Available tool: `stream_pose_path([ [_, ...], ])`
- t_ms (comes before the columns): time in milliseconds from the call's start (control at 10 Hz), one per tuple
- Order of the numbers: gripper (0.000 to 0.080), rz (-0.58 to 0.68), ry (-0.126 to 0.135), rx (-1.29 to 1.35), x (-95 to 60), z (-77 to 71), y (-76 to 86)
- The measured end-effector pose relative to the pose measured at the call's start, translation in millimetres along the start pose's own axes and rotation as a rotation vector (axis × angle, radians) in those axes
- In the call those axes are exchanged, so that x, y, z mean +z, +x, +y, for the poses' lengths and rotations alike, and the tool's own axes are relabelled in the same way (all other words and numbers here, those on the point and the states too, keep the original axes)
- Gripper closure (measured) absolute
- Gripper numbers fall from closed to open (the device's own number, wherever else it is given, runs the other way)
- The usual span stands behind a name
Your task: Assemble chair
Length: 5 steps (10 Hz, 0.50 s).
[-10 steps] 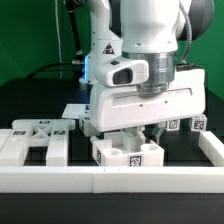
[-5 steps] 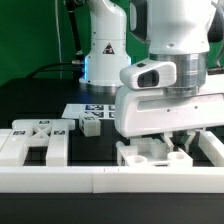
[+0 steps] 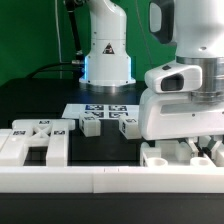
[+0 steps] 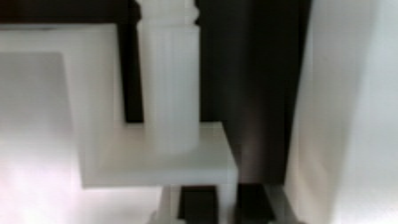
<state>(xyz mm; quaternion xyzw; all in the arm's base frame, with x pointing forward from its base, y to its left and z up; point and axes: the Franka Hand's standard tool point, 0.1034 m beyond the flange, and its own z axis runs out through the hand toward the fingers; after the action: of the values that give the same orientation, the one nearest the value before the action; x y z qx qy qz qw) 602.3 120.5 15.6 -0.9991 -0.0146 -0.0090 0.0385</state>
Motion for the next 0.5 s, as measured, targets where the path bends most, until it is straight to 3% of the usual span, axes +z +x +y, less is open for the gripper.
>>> stream_pose_path([
  [500,0.0765,-0.016,-0.003,0.005,-0.6,-0.4,0.0],
])
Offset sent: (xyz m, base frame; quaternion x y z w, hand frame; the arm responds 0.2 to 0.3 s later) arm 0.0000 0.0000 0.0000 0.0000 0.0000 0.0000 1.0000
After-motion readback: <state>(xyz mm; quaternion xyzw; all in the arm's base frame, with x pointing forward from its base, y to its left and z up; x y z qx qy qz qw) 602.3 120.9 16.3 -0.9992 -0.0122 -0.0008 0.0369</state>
